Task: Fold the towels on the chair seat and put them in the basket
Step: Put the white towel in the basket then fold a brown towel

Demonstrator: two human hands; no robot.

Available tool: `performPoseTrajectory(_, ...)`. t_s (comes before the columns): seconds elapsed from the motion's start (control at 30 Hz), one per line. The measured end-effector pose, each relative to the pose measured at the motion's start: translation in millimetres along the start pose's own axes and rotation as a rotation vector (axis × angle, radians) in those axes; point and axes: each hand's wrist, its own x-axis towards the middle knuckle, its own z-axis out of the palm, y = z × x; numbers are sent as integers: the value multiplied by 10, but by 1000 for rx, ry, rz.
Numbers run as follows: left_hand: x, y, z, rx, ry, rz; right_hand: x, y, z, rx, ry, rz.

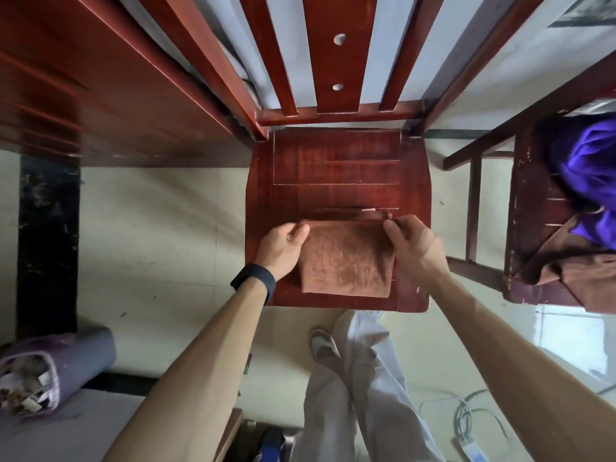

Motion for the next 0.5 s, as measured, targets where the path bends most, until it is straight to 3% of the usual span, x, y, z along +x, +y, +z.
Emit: performPoseTrajectory(0.5,491,13,313,202,206,-66,506,61,250,-126,36,-18)
